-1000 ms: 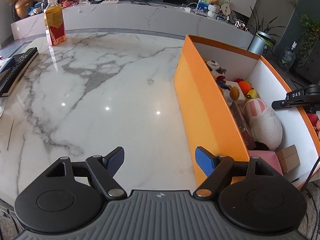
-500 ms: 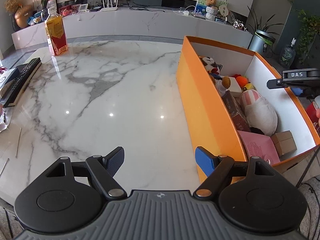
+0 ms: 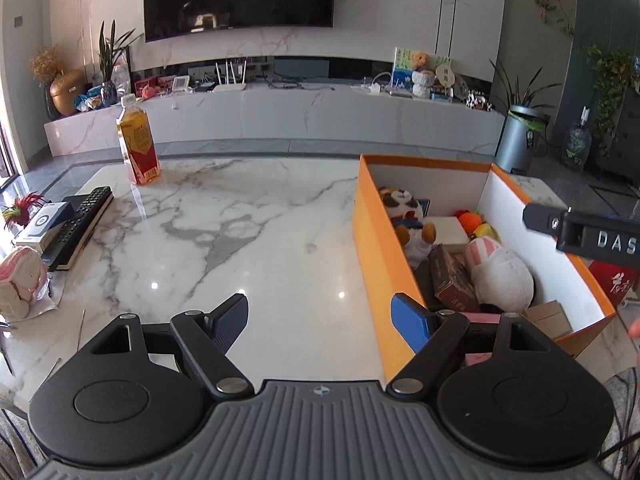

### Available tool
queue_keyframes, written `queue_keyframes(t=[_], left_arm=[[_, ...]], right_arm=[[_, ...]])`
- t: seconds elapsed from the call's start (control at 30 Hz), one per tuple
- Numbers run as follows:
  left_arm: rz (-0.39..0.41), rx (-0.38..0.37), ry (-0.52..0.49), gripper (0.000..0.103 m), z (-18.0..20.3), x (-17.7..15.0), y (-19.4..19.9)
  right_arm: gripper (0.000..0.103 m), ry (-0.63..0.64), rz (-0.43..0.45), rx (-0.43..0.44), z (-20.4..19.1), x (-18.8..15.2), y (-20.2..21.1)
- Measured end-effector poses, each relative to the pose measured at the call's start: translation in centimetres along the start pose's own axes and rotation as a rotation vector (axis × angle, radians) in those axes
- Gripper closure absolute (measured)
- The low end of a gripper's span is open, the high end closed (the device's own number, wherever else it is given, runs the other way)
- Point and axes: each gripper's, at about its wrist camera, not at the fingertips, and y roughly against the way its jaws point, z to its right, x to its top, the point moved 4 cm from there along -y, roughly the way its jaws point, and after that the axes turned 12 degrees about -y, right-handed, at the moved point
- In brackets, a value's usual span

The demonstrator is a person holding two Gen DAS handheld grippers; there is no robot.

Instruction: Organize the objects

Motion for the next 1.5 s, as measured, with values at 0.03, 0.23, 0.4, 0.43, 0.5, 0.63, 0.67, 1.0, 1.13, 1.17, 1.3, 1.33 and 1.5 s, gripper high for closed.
queue_keyframes(t=[0.03,0.23,0.4,0.43,0.5,0.63,0.67,1.0,1.13,1.17,1.3,1.33,1.5], left_arm=[[0.015,0.01,-0.014,0.01,0.1,0.0,0.4],[0.069,0.061,-0.076,0.01,1.0,-1.1,2.4],[0.076,0.021,-0.048,0.01,0.8,-1.4,3.0],[0.081,0.025,-0.05,0.01,0.8,-1.4,3.1],[0.093,0.029,-0.052,0.01,0.7,-1.5,3.6],[0.117,0.008,-0.058,0.01,0.9,-1.5,4.3],[0.116,0.015,-0.059,0.01,1.1,-1.6,4.4],[0.13,0.049,-0.09,0.01,1.6,-1.6,4.8],[0.126,0.038,-0.099,0.01,1.8,-1.6,4.8],[0.124,0.031,-0.096,0.01,1.8,-1.7,4.7],[0.124,0.029,-0.096,0.01,1.7,-1.7,4.7],[0.125,0.029,-0.097,0.01,1.7,-1.7,4.7],[0.121,0.03,-0.094,0.01,1.7,-1.7,4.6]], right_arm=[[0.001,-0.014,-0.031,0.017,-0.1,-0.3,0.4],[0.001,-0.078,0.011,0.004,-0.2,-2.6,4.1],[0.001,-0.007,-0.004,-0.049,-0.8,-5.0,6.1],[0.001,-0.001,-0.004,-0.055,-0.8,-5.4,6.4],[0.001,-0.012,-0.034,-0.035,-1.0,-6.1,6.8],[0.001,-0.037,-0.045,-0.009,-1.3,-6.9,7.5],[0.001,-0.027,-0.041,-0.006,-1.5,-6.9,7.7],[0.001,0.018,-0.003,-0.027,-2.1,-6.3,8.9],[0.001,0.01,-0.025,-0.041,-2.0,-6.2,8.7],[0.001,0.013,-0.025,-0.047,-2.0,-6.2,8.8],[0.001,0.021,-0.018,-0.048,-2.1,-6.1,9.0],[0.001,0.023,-0.019,-0.045,-2.1,-6.1,9.0],[0.001,0.023,-0.024,-0.044,-2.1,-6.1,9.0]])
